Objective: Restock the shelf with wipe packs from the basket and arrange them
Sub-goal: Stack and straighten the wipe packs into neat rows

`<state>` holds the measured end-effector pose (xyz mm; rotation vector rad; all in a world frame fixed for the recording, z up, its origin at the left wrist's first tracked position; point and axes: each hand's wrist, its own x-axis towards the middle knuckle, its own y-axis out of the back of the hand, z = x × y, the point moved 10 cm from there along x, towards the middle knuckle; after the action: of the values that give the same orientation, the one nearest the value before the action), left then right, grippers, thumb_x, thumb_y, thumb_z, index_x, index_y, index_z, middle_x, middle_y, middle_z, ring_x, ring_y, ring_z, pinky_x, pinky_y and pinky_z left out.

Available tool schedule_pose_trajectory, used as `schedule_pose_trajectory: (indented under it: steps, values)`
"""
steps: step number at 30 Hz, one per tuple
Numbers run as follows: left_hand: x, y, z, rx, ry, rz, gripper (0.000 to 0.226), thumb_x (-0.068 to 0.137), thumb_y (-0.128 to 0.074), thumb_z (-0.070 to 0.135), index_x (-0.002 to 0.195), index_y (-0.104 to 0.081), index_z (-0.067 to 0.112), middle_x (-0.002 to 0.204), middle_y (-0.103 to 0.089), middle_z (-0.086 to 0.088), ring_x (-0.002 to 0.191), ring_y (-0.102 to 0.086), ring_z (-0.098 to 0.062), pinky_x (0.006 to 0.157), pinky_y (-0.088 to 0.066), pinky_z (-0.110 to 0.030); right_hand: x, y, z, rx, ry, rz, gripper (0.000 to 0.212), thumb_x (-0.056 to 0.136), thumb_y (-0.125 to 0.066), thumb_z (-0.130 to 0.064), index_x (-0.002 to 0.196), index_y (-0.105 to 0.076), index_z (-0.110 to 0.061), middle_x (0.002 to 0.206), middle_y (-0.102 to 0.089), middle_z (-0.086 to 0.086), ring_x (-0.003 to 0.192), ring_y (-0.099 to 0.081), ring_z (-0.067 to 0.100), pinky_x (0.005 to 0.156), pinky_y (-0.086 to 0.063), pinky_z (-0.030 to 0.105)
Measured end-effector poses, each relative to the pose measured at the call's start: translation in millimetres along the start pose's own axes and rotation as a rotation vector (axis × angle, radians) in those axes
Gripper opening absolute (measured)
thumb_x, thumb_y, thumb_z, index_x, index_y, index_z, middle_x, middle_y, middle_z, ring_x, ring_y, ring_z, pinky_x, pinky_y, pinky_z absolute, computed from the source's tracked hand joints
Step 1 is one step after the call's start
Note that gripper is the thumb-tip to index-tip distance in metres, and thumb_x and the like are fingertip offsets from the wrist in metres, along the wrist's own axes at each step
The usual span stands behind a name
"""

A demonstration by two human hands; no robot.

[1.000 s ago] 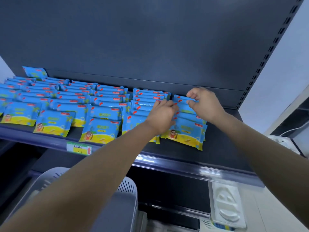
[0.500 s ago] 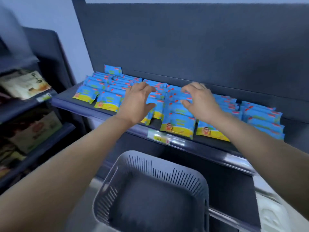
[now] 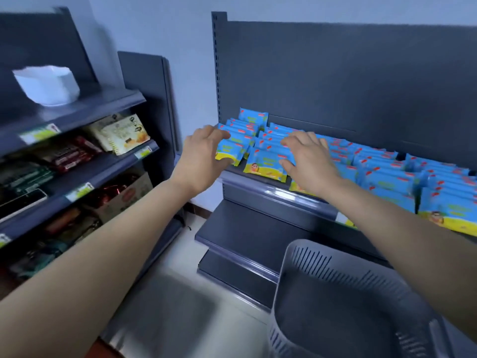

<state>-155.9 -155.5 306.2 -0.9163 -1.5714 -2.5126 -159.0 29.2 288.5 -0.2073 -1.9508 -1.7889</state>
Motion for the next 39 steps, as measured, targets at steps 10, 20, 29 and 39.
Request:
schedule_pose_trajectory:
  steps: [10, 20, 29, 39]
  values:
    - [15, 10, -52, 0.085, -0.098, 0.01, 0.046, 0.081, -0.068, 0.02, 0.123, -0.053, 0.011, 0.119, -0.053, -0.01, 0.113, -0.045, -0.028, 0.091, -0.025, -0.031, 57, -31, -41, -0.045, 0.048, 0.011, 0.041, 0.087, -0.06, -0.024, 0.125, -0.053, -0.011, 0.123, -0.052, 0.008, 0.114, -0.043, 0.03, 0.09, -0.026, 0.037]
    - [110, -80, -111, 0.315, -0.327, -0.143, 0.053, 0.08, -0.067, 0.023, 0.128, -0.05, 0.01, 0.122, -0.051, -0.01, 0.113, -0.046, -0.031, 0.095, -0.022, -0.032, 145, -113, -24, -0.168, 0.085, -0.034, 0.039, 0.089, -0.056, -0.025, 0.125, -0.051, -0.01, 0.129, -0.049, 0.006, 0.12, -0.04, 0.028, 0.097, -0.025, 0.038]
    - [201, -190, -162, 0.327, -0.395, -0.371, 0.067, 0.079, -0.066, 0.038, 0.135, -0.038, 0.016, 0.132, -0.041, -0.004, 0.122, -0.037, -0.024, 0.1, -0.022, -0.033, 212, -190, 33, -0.123, -0.031, -0.205, 0.047, 0.091, -0.055, -0.036, 0.132, -0.044, -0.016, 0.135, -0.043, 0.003, 0.127, -0.034, 0.023, 0.104, -0.024, 0.037]
    - [233, -264, -199, 0.206, -0.332, -0.693, 0.127, 0.057, -0.076, 0.061, 0.149, 0.001, 0.016, 0.156, -0.003, -0.002, 0.144, 0.001, -0.019, 0.116, 0.003, -0.039, 264, -245, 74, 0.008, -0.201, -0.448, 0.074, 0.083, -0.057, -0.055, 0.142, -0.033, -0.018, 0.145, -0.035, 0.004, 0.136, -0.023, 0.023, 0.108, -0.024, 0.042]
